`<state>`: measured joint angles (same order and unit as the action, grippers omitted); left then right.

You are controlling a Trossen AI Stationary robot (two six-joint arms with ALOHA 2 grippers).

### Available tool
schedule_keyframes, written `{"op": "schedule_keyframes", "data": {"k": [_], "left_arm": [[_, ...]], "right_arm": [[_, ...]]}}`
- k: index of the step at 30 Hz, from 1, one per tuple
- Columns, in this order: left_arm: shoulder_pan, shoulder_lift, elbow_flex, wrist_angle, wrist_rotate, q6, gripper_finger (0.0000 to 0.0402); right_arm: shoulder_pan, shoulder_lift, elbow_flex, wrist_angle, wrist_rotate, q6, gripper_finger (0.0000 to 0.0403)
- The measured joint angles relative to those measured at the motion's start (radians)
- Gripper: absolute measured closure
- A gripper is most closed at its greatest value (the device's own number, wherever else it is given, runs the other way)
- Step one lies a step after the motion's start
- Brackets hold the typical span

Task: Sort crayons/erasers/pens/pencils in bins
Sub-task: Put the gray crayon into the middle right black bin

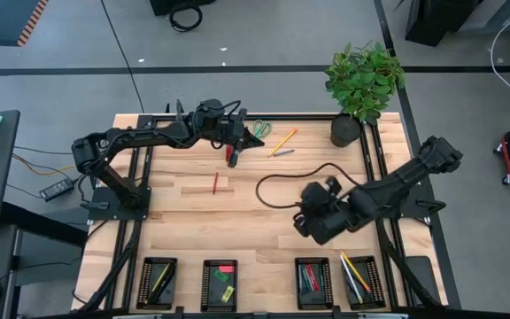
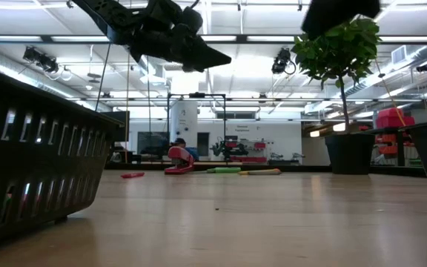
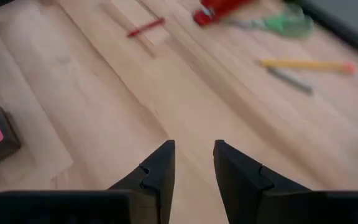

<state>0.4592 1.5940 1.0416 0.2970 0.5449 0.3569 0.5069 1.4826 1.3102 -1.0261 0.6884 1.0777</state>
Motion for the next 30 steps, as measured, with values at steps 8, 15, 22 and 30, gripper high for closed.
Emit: {"op": "schedule_keyframes", "data": {"k": [8,15,22,30], "left_arm": [[-0.008,-0.007,0.0,-0.103,-0.002,0.078,0.0383],[-0.007,-0.014,0.0,-0.144,-0.002,0.222,0.0387],[0.006,-0.01,0.0,-0.155,-0.002,0.259,0.0381],[0.055,-0.017,0.0,-0.213,-0.003,0.299,0.0382]], "right_arm": [[-0.194,0.001,-0.001,0.032,-0.064,-0.267,0.0285],[-0.449,0.059,-0.004,0.058,-0.281,-0.561,0.0285],[-0.68,0.156,-0.004,0.101,-0.417,-0.958,0.0285],[-0.919,0.2,-0.004,0.225,-0.554,-1.24,0.0285]]}}
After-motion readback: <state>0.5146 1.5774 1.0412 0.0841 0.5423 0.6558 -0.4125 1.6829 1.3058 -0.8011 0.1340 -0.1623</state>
